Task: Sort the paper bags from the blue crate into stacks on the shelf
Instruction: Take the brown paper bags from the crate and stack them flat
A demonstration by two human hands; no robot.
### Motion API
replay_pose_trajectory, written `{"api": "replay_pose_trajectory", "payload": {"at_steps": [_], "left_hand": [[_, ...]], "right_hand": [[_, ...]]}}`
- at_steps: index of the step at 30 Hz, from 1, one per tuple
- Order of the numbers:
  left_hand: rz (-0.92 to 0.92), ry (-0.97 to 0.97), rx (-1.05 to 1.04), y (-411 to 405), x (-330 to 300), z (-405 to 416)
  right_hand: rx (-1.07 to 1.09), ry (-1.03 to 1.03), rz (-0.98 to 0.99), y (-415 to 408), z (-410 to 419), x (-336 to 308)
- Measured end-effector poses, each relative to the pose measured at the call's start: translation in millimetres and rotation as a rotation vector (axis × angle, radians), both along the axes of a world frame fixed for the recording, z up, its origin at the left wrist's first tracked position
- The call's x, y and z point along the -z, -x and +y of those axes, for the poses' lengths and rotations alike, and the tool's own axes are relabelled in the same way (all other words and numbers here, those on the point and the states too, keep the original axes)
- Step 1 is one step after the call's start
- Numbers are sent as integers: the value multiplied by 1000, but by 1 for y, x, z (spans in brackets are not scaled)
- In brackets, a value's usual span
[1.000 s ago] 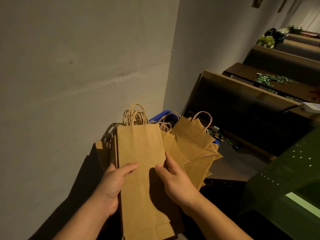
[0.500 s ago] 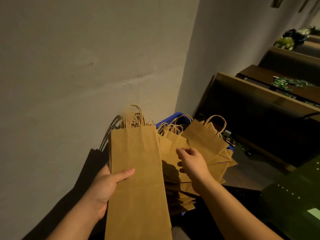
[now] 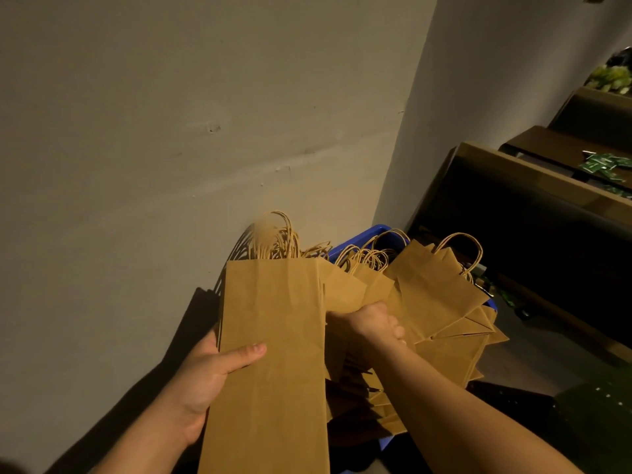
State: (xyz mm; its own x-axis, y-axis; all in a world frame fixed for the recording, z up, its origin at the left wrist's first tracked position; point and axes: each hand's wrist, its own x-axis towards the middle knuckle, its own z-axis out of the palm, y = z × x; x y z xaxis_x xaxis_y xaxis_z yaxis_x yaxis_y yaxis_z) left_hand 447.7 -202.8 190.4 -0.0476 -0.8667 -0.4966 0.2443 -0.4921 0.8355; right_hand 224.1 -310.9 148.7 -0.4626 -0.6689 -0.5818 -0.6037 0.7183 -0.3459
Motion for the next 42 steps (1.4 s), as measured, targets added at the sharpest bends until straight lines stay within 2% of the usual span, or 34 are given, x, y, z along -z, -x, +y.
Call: {"api": "replay_pose_trajectory", "payload": {"at_steps": [4, 7, 9, 12, 23, 32, 39, 42], "left_hand": [[17, 13, -3, -3, 4, 1], [22, 13, -11, -6, 7, 0], [24, 8, -20, -7, 8, 0], [20, 13, -18, -7, 12, 0], [12, 24, -2, -6, 9, 2], [15, 40, 20, -3, 4, 3], [24, 41, 17, 2, -2, 3], [25, 36, 13, 5, -4, 4]], "right_hand": [[110, -40, -81, 9, -23, 41], [152, 24, -272, 21, -41, 78], [243, 70, -364, 22, -38, 70], [311, 146, -496, 5, -13, 13], [306, 329, -393, 28, 2, 1], [247, 324, -138, 74, -6, 2], [199, 470, -189, 79, 2, -36], [198, 388, -263, 84, 5, -38]]}}
